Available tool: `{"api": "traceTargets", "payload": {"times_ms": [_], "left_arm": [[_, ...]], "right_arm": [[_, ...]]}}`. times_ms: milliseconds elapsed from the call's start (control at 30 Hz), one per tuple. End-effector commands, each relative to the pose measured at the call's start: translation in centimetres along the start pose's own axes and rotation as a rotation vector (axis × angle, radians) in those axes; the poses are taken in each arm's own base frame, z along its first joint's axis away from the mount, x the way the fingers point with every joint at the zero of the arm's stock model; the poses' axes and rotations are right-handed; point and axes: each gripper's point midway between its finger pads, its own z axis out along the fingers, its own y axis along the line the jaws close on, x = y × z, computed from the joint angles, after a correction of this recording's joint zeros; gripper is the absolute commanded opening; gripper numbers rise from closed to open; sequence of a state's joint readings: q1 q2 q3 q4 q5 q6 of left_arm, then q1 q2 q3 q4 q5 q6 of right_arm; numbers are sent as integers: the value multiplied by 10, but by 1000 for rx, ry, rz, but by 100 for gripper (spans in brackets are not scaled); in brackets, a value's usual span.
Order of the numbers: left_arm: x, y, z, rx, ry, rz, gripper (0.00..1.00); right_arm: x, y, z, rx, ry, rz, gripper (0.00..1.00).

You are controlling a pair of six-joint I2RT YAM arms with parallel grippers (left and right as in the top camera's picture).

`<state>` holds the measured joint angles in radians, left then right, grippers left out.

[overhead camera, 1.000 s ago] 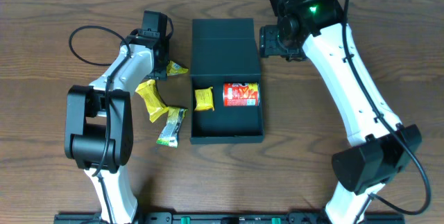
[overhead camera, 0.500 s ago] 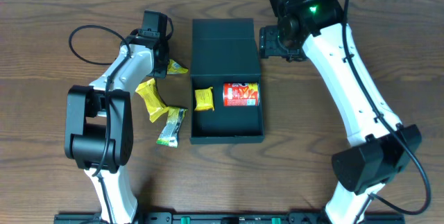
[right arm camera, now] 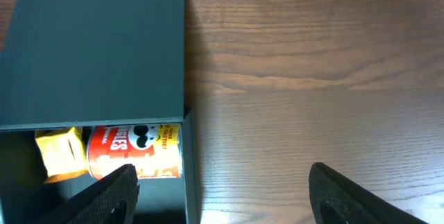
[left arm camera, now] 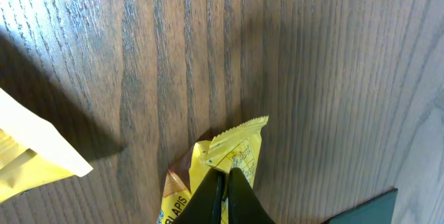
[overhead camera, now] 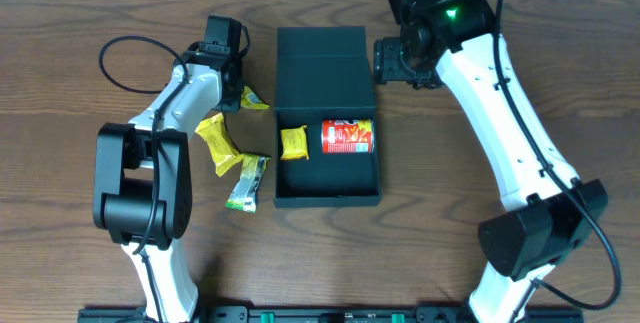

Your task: Pack container

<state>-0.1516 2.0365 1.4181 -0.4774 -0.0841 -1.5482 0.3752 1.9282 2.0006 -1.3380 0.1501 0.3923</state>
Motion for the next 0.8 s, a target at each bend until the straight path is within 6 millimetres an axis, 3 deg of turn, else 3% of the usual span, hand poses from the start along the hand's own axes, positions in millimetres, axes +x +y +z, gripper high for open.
{"api": "traceTargets", "payload": {"times_ms": [0,200,367,500,767], "left_arm": [[-5,-2,3,-2,-26,-2,6],[-4,-10,-2,23,-18,35,6],[-11,-41,-28,110,-48,167,6],[-19,-49,-46,126,-90,194,6],[-18,-68,-76,189,-91,306,6]], "right_arm": [[-4,-3,-5,6,-19,-7,79],[-4,-3,-5,6,-19,-6,79],[-5,-3,-5,4,-23,-5,79],[-7,-2,-5,2,-30,-4,79],[-9,-1,-5,-2,-37,-3,80]]}}
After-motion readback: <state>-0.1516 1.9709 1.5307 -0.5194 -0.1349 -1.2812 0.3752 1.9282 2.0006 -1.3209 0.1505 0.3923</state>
